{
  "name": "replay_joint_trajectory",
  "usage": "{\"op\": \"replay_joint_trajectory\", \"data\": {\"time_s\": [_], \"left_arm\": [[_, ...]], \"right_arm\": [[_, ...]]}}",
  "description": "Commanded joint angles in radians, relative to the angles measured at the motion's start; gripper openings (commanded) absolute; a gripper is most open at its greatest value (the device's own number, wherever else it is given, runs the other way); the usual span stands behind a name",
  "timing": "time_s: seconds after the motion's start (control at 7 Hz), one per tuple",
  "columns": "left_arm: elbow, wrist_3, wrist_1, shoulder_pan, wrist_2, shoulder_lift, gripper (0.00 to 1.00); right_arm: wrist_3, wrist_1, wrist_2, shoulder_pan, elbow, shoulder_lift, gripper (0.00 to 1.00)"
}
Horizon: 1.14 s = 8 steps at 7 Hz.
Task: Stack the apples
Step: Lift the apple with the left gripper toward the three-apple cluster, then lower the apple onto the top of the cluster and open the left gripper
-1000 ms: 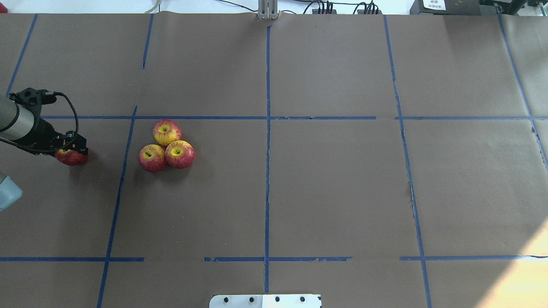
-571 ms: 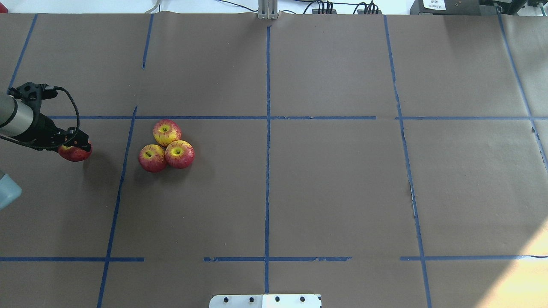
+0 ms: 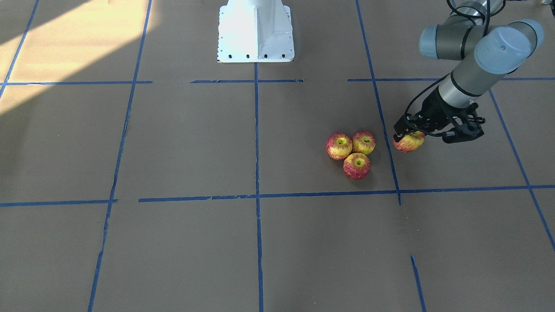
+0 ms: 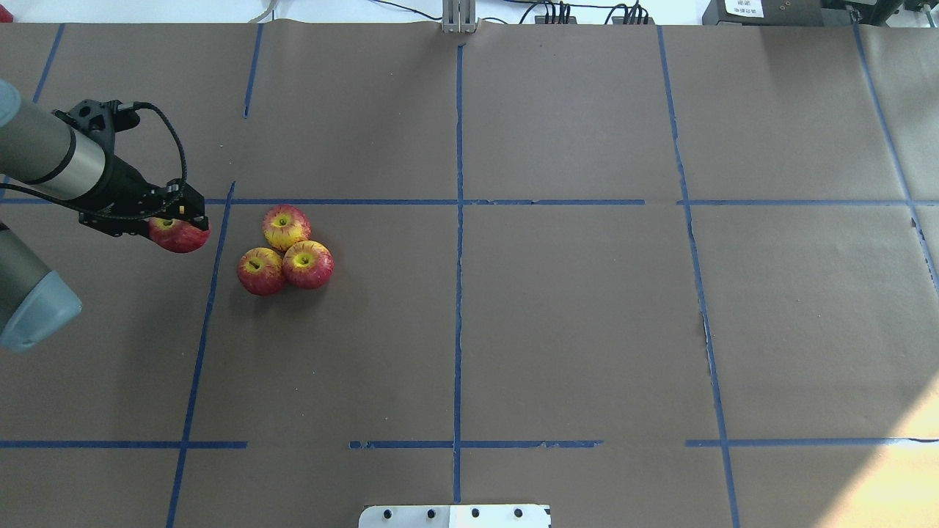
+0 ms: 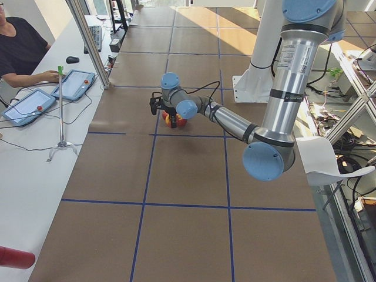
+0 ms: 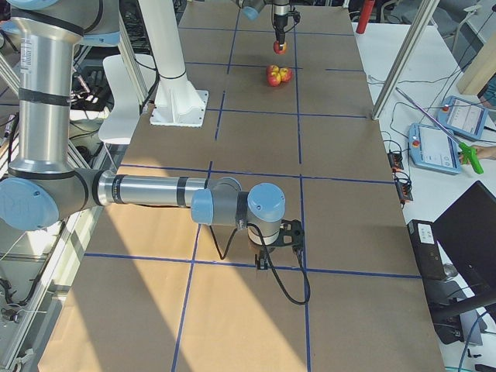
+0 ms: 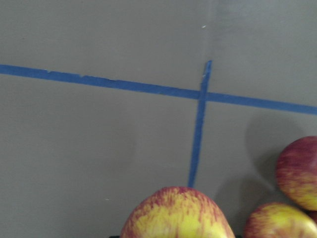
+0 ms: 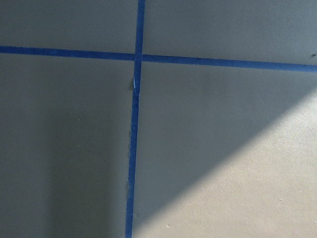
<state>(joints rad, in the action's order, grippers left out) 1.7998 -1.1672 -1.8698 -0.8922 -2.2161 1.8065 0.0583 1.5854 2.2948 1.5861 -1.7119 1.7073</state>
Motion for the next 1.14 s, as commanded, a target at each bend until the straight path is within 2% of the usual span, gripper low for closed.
{"op": "replay_joint_trajectory", "data": {"time_s": [0.0, 0.71, 1.0], "left_arm": [[-0.014, -0.112, 0.058, 0.088, 0.004, 0.104, 0.00], [-0.046, -0.112, 0.063, 0.125, 0.038, 0.137, 0.00], [-0.046, -0.112, 0.064, 0.125, 0.038, 0.139, 0.04]], "right_arm": [[0.000, 0.001, 0.000, 0.000, 0.000, 0.000, 1.00], [0.000, 0.001, 0.000, 0.000, 0.000, 0.000, 1.00], [-0.002, 0.001, 0.000, 0.000, 0.000, 0.000, 1.00]]}}
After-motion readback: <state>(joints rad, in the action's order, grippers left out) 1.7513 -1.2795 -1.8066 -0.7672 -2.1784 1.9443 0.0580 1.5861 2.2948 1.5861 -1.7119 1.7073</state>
